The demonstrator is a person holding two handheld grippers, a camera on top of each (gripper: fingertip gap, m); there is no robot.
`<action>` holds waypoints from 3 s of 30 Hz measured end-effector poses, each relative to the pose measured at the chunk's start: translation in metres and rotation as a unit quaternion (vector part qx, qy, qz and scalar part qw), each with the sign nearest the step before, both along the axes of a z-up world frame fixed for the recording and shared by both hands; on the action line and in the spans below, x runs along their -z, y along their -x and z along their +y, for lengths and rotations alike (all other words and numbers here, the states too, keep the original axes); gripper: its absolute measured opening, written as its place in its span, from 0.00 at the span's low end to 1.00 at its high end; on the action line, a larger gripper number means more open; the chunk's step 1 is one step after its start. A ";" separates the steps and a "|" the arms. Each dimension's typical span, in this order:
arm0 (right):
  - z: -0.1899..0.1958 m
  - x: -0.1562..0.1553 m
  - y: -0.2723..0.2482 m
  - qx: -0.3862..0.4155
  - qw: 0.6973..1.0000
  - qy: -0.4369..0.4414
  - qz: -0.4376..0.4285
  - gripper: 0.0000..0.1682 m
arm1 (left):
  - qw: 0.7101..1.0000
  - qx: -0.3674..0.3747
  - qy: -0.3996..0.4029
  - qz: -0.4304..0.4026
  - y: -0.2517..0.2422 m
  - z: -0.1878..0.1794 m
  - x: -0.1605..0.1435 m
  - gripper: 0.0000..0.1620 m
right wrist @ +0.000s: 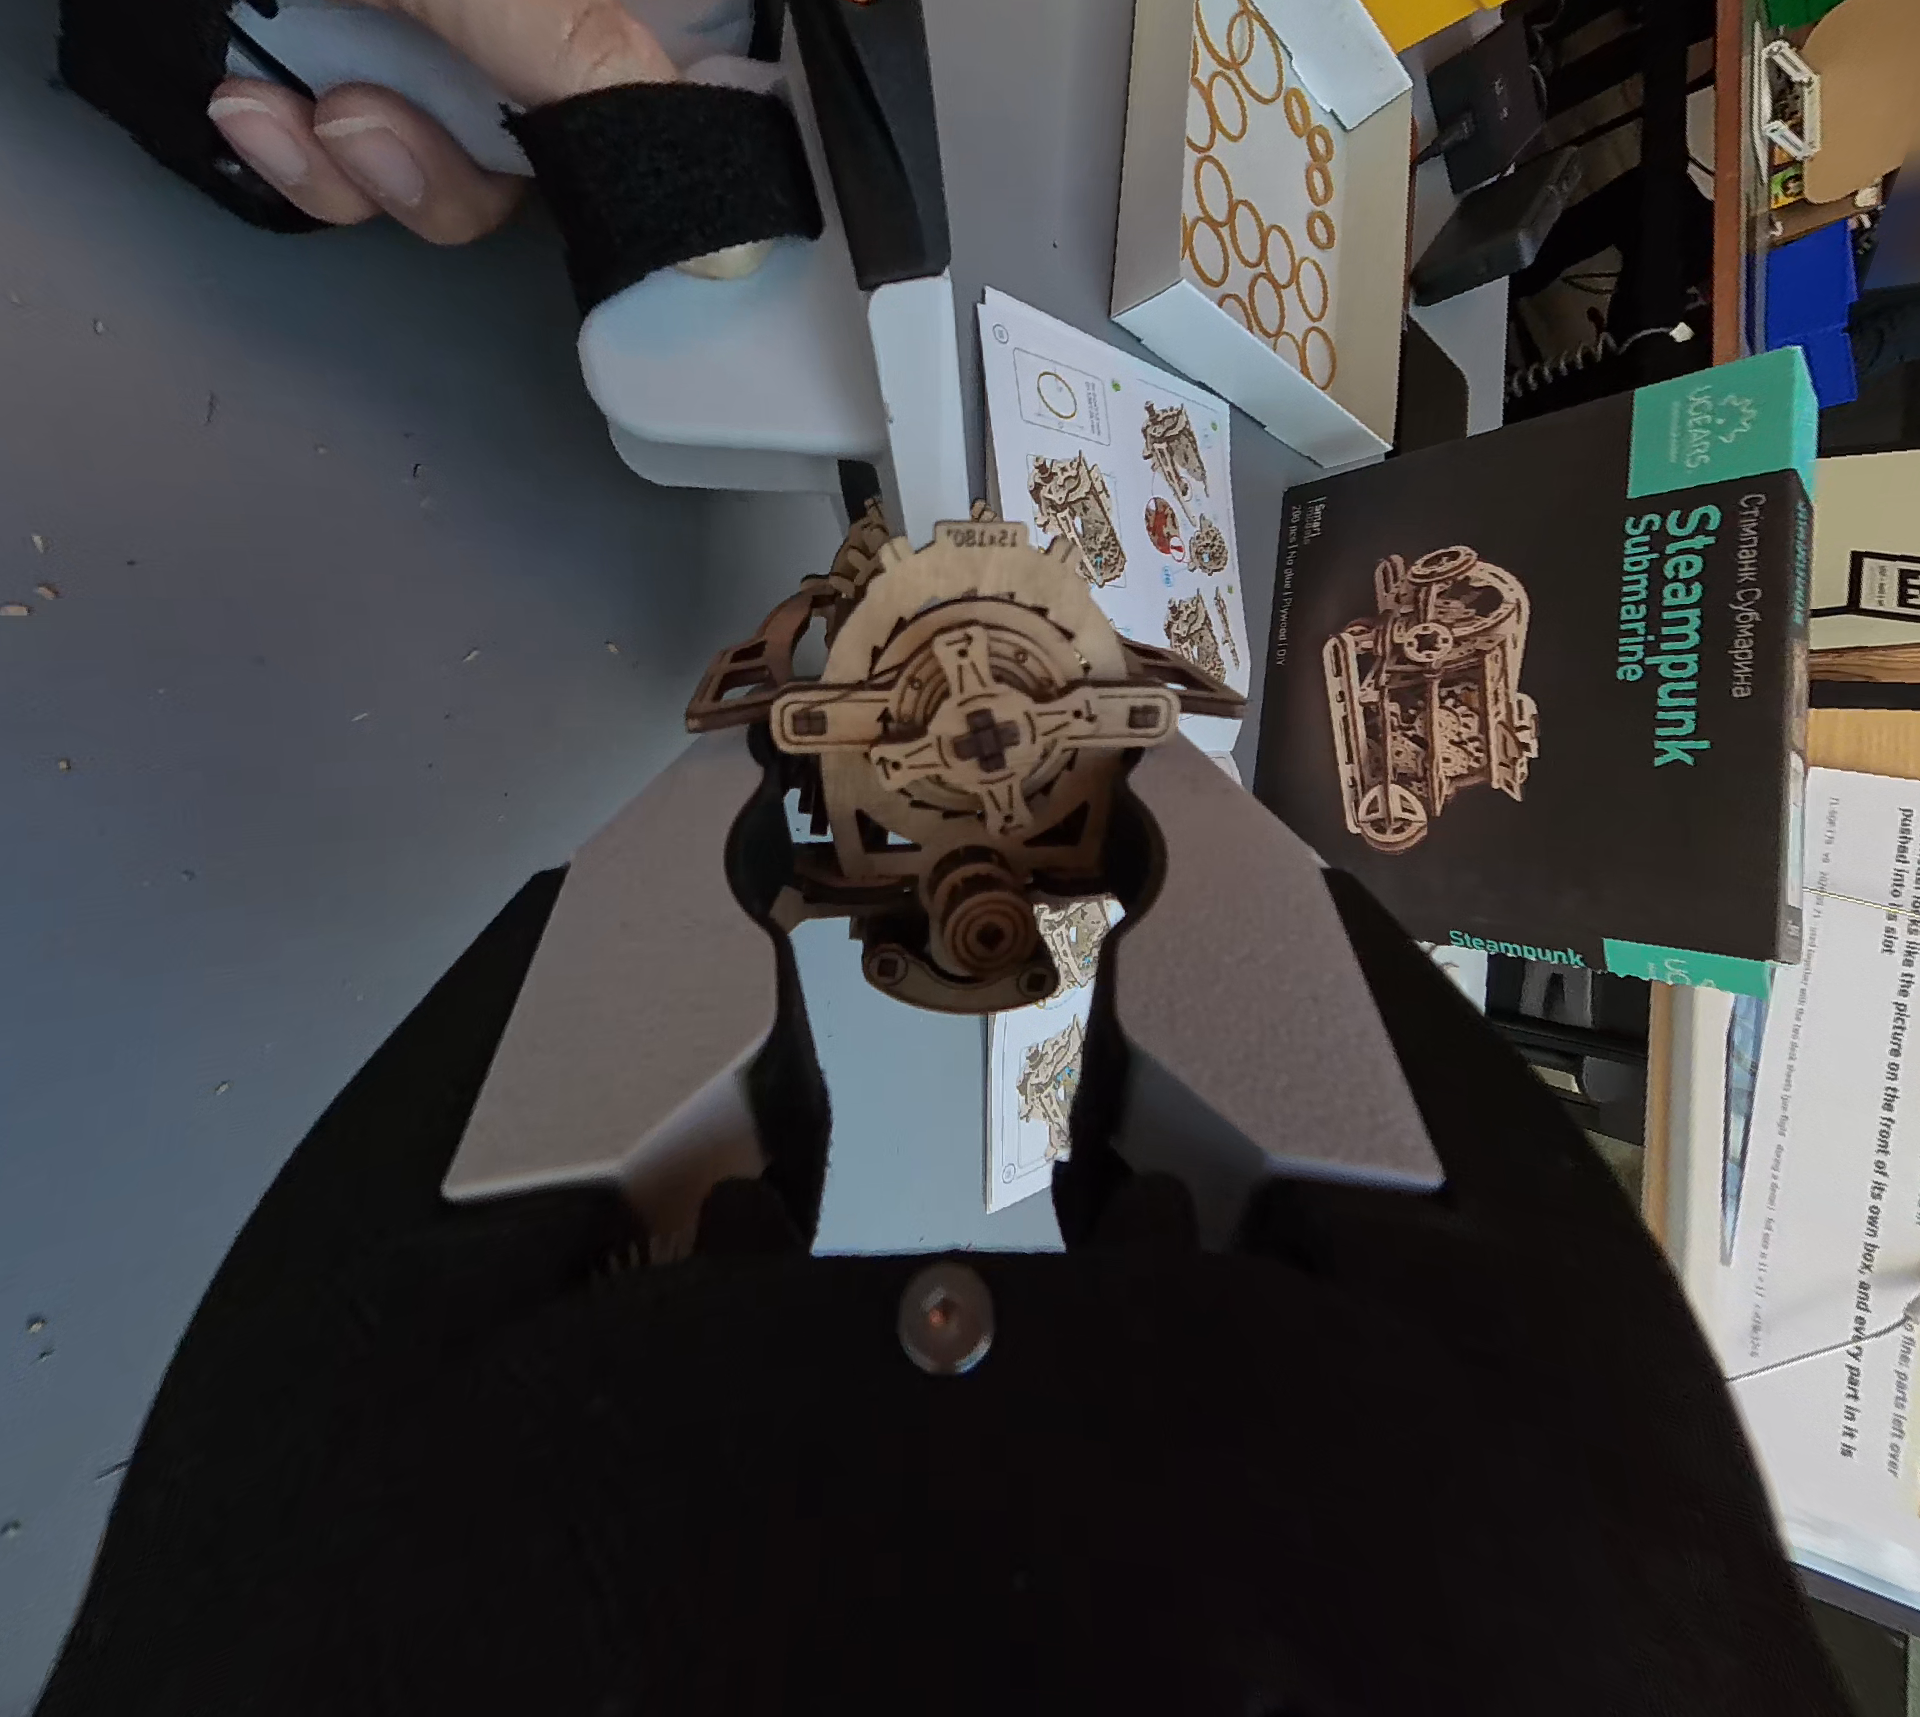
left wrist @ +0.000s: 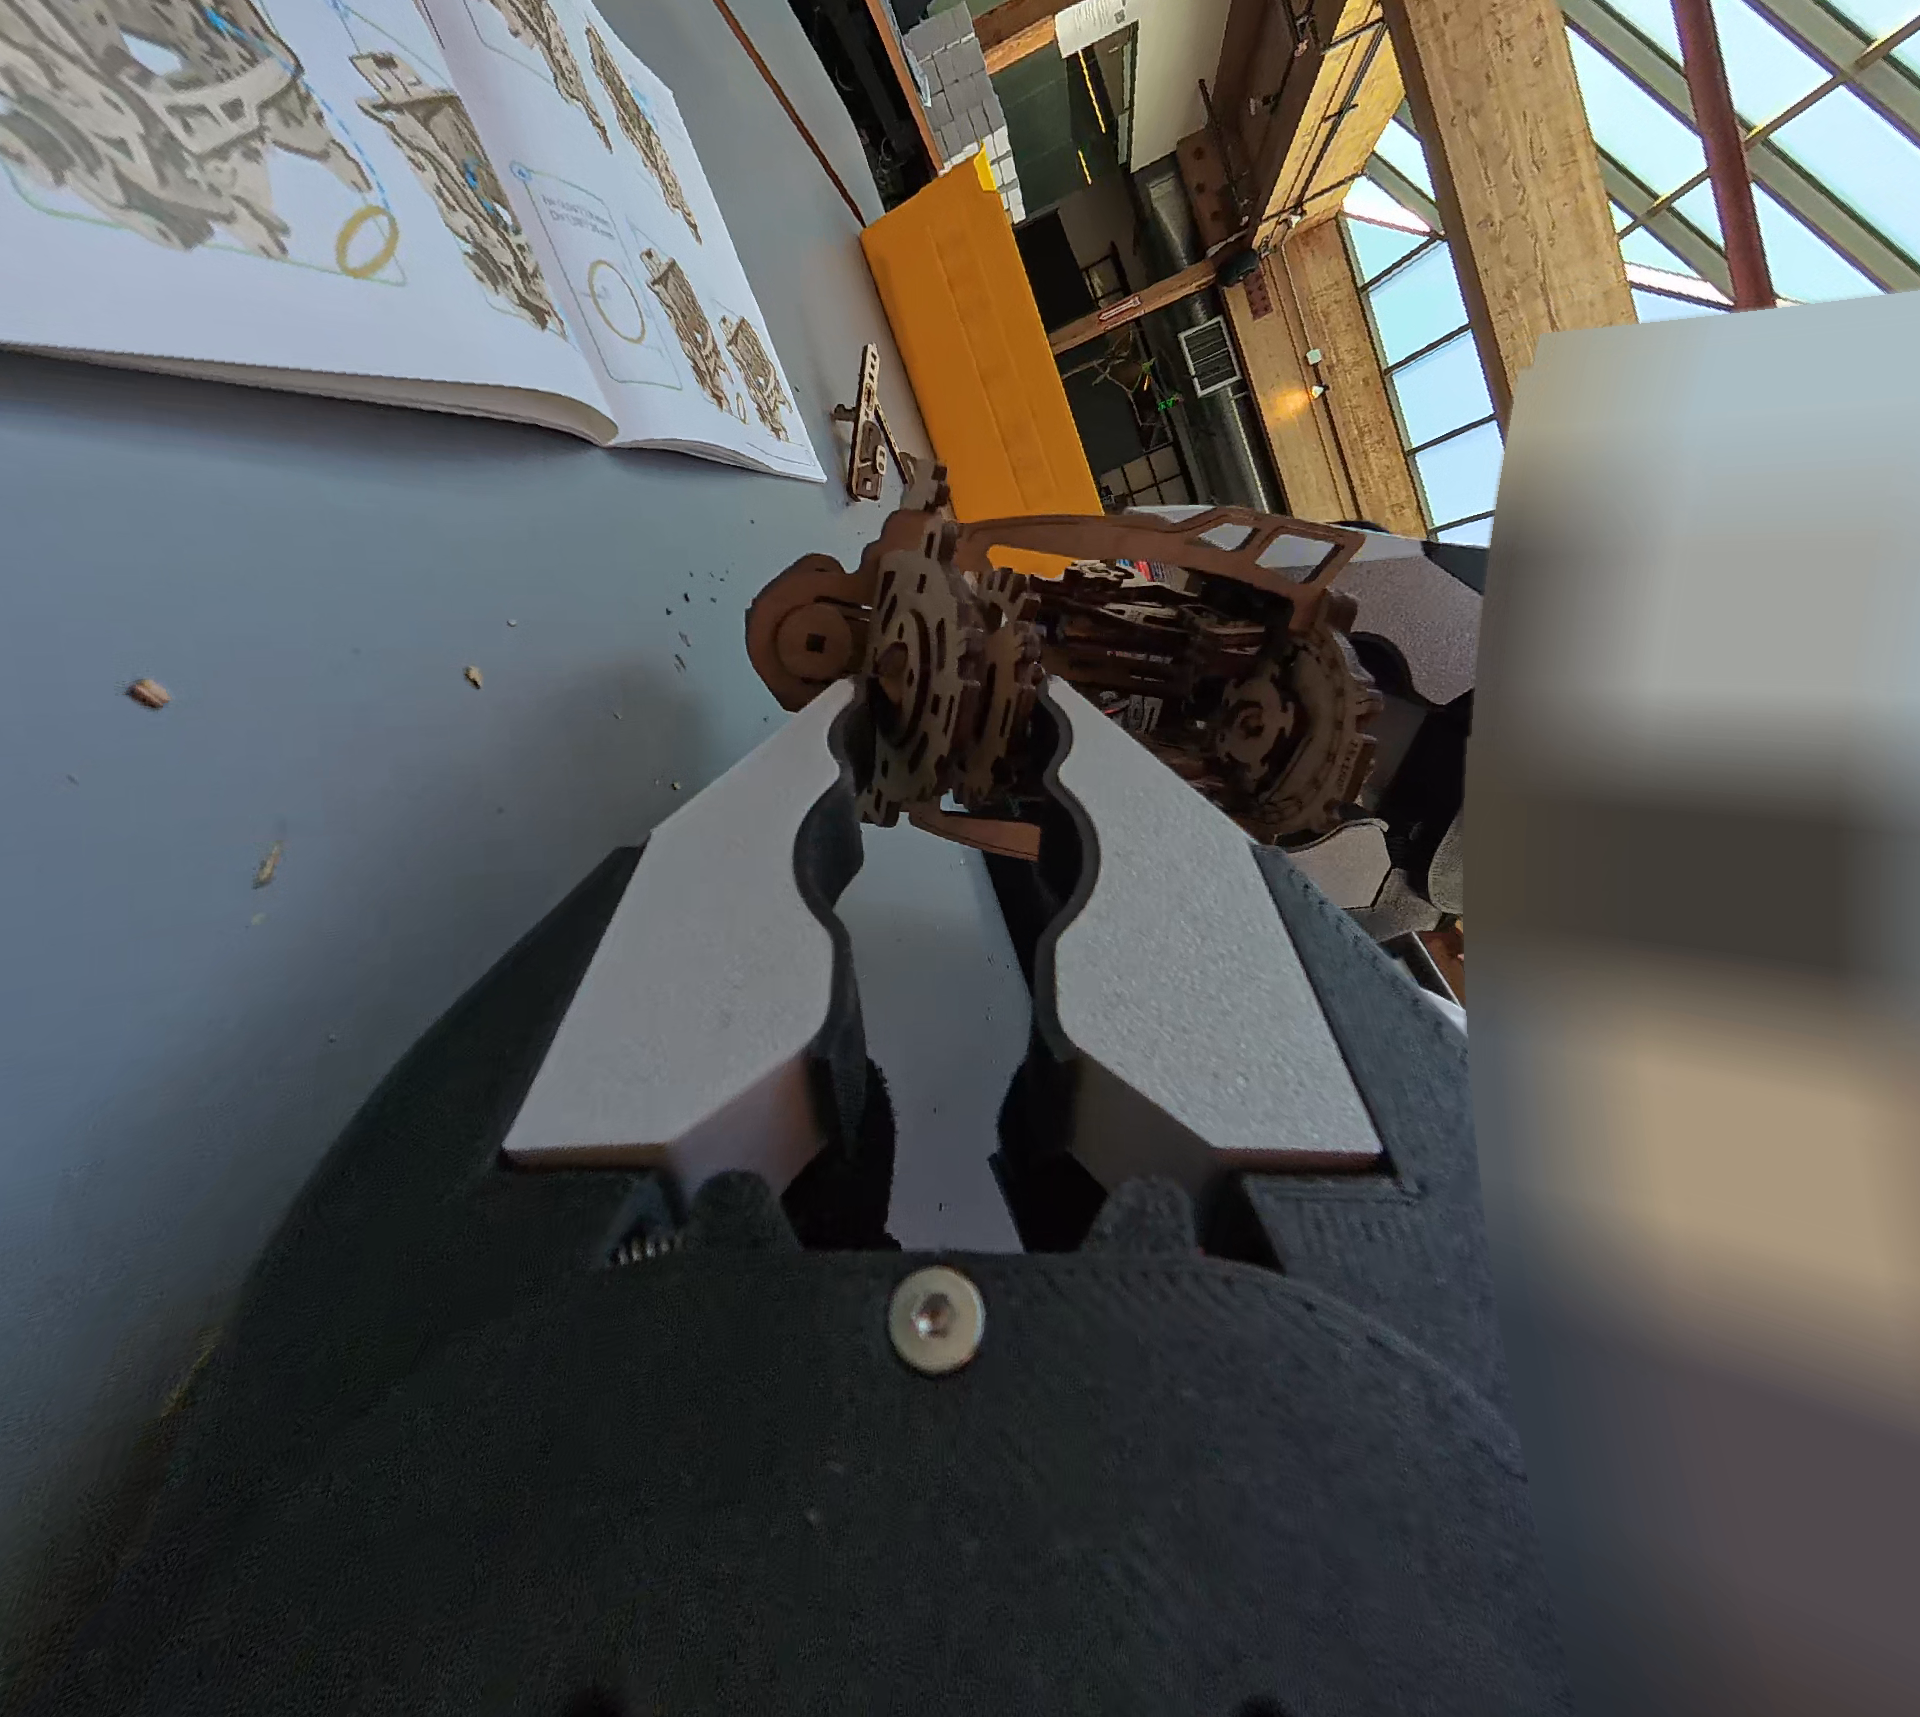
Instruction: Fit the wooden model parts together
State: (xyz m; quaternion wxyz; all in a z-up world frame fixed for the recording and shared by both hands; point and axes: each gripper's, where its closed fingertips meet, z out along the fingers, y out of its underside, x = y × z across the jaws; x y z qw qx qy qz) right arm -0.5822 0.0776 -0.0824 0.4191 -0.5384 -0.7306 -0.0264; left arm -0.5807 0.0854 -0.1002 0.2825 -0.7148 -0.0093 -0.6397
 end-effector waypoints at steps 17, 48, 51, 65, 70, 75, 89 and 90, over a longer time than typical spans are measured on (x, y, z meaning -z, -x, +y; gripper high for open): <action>0.002 -0.001 0.003 0.017 0.999 0.037 0.000 0.35 | 0.999 -0.012 0.024 -0.036 0.002 0.006 -0.003 0.17; 0.006 0.008 0.000 0.045 0.994 0.083 -0.050 0.37 | 0.989 -0.014 0.118 -0.094 0.002 0.009 0.005 0.17; 0.007 0.008 0.001 0.044 0.993 0.096 -0.052 0.37 | 0.984 -0.016 0.139 -0.107 0.002 0.012 0.006 0.17; 0.011 0.000 -0.002 0.021 0.993 0.087 -0.079 0.43 | 0.984 -0.025 0.127 -0.126 -0.004 0.013 -0.005 0.17; 0.004 0.003 -0.002 0.003 0.992 0.096 -0.079 0.42 | 0.989 -0.037 0.098 -0.104 -0.005 0.012 -0.005 0.17; 0.002 0.003 -0.002 -0.007 0.993 0.085 -0.076 0.41 | 0.992 -0.043 0.077 -0.090 -0.006 0.009 -0.005 0.17; 0.002 0.003 -0.006 -0.017 0.995 0.082 -0.046 0.42 | 0.998 -0.045 0.004 -0.036 -0.009 0.001 -0.003 0.17; 0.002 0.003 -0.006 -0.012 0.995 0.084 -0.045 0.41 | 0.998 -0.043 0.002 -0.034 -0.010 0.001 -0.004 0.17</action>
